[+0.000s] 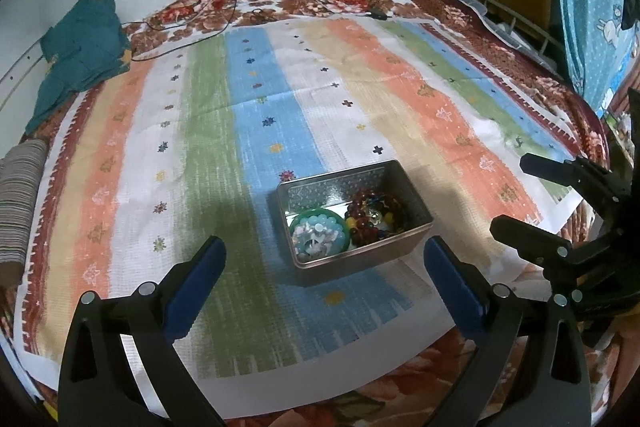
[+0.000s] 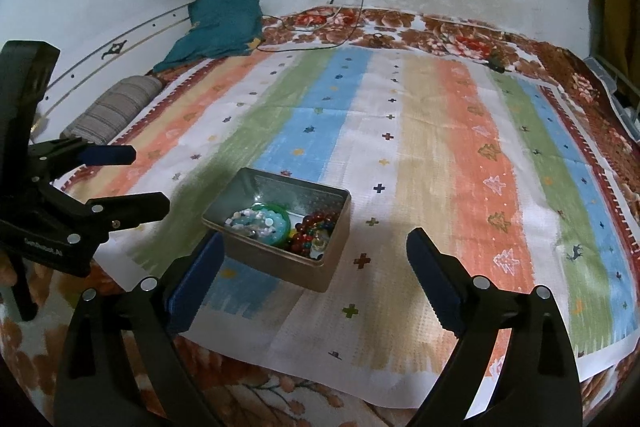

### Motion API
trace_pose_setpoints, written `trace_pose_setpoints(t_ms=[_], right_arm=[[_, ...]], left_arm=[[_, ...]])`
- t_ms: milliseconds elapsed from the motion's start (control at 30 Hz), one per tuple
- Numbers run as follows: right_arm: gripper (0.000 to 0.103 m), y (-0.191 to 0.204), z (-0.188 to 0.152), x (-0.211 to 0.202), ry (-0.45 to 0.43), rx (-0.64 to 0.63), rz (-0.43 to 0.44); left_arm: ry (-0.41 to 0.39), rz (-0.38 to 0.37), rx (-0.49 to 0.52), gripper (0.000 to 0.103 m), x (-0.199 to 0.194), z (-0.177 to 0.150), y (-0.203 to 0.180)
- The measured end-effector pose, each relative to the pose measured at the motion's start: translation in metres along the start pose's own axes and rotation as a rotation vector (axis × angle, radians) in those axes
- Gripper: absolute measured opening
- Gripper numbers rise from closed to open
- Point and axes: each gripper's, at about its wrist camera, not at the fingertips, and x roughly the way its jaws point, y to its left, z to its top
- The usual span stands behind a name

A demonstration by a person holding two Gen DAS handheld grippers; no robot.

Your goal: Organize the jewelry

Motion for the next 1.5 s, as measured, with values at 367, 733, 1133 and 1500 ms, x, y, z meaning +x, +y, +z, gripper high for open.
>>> trace_pose_setpoints(t_ms=[367,733,1133,1500], right_arm=[[0.094,0.006,-0.002,-0.003,-0.01,-0.025,-0.008],[0.094,0.0,-0.002,-0.004,-0.004,0.001,0.007],[0.094,0.003,-0.001,-0.005,-0.013,-0.01,0.009],[0.094,0.006,-0.001,-0.003,-0.003,-0.026,0.023]], left_arm=[[-0.001,0.027,0.031,0.097,0.0,-0.002,-0.005],[-0.033,0.046,0.039,0.097,-0.008,-0.002,-0.007],[-0.041,0.04,0.045,0.097,-0.01,-0.002,-0.008],[-0.037,0.043,0.02,0.097,-0.009,-0.003,-0.003]])
